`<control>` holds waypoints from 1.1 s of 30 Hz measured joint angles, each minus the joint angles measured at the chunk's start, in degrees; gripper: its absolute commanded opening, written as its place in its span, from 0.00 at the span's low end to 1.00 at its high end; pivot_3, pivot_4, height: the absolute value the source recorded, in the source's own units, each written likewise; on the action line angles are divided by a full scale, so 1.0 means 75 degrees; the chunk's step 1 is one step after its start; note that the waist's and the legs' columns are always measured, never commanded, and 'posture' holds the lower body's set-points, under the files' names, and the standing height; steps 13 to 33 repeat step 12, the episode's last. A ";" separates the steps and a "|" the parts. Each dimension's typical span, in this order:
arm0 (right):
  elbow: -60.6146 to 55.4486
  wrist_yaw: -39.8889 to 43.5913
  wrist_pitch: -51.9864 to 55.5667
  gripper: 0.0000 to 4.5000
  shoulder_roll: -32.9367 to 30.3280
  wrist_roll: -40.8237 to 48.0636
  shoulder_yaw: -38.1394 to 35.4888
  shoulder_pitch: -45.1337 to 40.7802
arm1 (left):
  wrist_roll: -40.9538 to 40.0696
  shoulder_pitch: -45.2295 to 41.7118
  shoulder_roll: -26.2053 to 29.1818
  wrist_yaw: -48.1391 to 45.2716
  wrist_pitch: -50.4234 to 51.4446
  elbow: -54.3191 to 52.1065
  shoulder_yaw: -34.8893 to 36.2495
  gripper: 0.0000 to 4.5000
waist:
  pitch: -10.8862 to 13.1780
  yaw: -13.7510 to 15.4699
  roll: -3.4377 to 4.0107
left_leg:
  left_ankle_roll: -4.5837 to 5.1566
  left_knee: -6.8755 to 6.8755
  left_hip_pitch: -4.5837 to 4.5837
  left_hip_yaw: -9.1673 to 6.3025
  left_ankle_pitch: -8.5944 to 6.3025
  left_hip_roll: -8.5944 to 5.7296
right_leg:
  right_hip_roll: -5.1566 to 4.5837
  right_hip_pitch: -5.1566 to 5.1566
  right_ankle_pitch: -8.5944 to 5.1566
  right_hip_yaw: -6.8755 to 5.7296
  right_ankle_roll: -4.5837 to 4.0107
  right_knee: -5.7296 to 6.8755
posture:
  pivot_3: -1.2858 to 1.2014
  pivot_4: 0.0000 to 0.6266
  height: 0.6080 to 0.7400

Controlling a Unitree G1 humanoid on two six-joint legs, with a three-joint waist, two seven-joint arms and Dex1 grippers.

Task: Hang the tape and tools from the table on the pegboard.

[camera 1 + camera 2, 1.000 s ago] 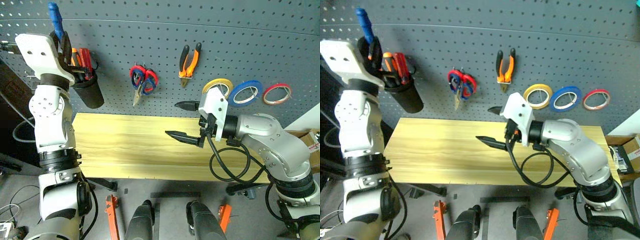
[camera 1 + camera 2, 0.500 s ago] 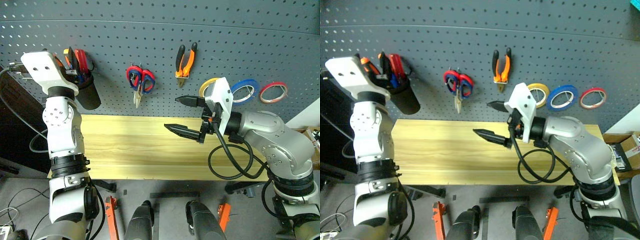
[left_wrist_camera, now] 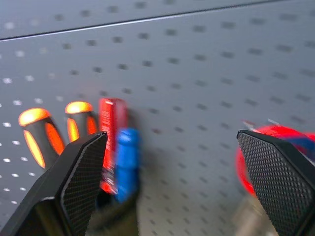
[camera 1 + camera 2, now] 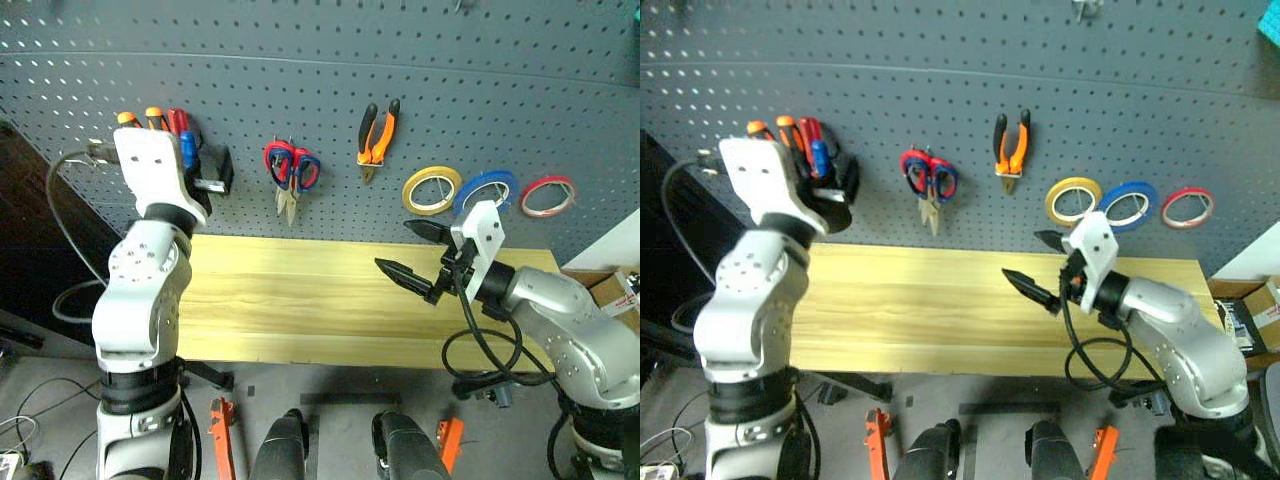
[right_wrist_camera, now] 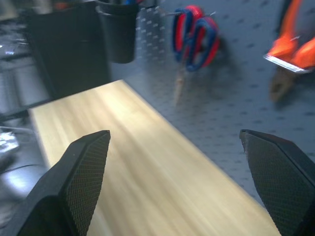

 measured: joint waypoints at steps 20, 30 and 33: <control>0.2908 -0.1543 -0.2970 1.00 0.1598 -0.1736 -0.0267 0.1240 | 0.0450 0.2444 -0.0233 -0.0891 -0.2069 0.3037 0.0080 0.99 | -0.1052 -0.0135 0.0145 | 0.0009 -0.0169 -0.0115 0.0196 -0.0004 0.0403 | 0.0028 0.0160 0.0171 -0.0422 -0.0177 -0.0226 | 0.50 0.00 1.00; 0.2908 -0.1543 -0.2970 1.00 0.1598 -0.1736 -0.0267 0.1240 | 0.0450 0.2444 -0.0233 -0.0891 -0.2069 0.3037 0.0080 0.99 | -0.1052 -0.0135 0.0145 | 0.0009 -0.0169 -0.0115 0.0196 -0.0004 0.0403 | 0.0028 0.0160 0.0171 -0.0422 -0.0177 -0.0226 | 0.50 0.00 1.00; 0.2908 -0.1543 -0.2970 1.00 0.1598 -0.1736 -0.0267 0.1240 | 0.0450 0.2444 -0.0233 -0.0891 -0.2069 0.3037 0.0080 0.99 | -0.1052 -0.0135 0.0145 | 0.0009 -0.0169 -0.0115 0.0196 -0.0004 0.0403 | 0.0028 0.0160 0.0171 -0.0422 -0.0177 -0.0226 | 0.50 0.00 1.00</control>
